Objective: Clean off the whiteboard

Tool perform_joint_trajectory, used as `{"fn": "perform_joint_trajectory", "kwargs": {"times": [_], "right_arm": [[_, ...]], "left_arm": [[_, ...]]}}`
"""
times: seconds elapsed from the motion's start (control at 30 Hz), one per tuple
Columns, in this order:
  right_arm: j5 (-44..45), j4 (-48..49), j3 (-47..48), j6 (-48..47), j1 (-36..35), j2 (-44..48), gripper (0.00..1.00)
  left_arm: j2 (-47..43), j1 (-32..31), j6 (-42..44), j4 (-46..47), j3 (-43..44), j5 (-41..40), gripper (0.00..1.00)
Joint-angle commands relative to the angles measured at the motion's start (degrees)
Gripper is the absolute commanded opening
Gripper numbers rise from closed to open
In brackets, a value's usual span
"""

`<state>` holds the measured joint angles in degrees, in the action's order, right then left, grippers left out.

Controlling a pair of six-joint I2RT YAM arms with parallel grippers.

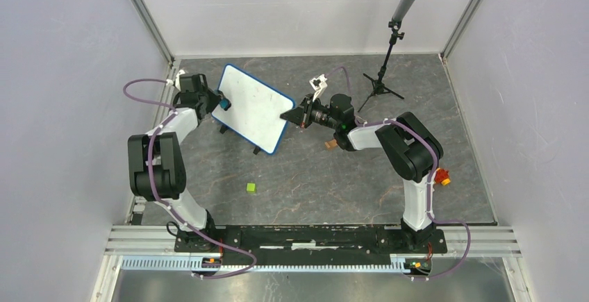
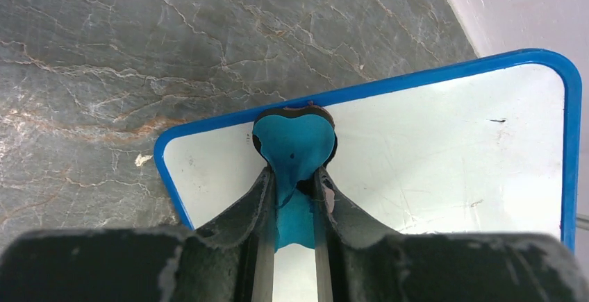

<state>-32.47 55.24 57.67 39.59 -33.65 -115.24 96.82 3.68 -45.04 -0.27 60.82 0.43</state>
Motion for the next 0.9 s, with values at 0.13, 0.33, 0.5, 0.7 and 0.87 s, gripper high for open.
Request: {"fn": "perform_joint_trajectory", "kwargs": {"times": [0.13,0.33,0.5,0.7,0.87], "right_arm": [[-6.82,-0.22,1.1,-3.48,-2.12,-0.6,0.0],[-6.91,-0.4,1.3,-3.49,-2.11,-0.73,0.0],[-7.21,-0.14,1.8,-3.08,-2.17,-1.37,0.0],[-7.52,-0.35,2.64,-2.94,-2.17,-2.12,0.0],[-7.24,-2.17,3.05,-4.31,-2.14,-2.04,0.0]], "left_arm": [[1.92,3.91,-6.34,10.63,-5.97,14.71,0.26],[4.74,7.41,-12.29,18.15,-13.2,17.15,0.26],[3.59,7.83,-13.52,18.37,-14.41,15.96,0.27],[-0.87,4.96,-7.8,11.8,-10.88,13.78,0.27],[-3.34,-2.85,-0.66,4.08,-6.21,7.88,0.28]]}}
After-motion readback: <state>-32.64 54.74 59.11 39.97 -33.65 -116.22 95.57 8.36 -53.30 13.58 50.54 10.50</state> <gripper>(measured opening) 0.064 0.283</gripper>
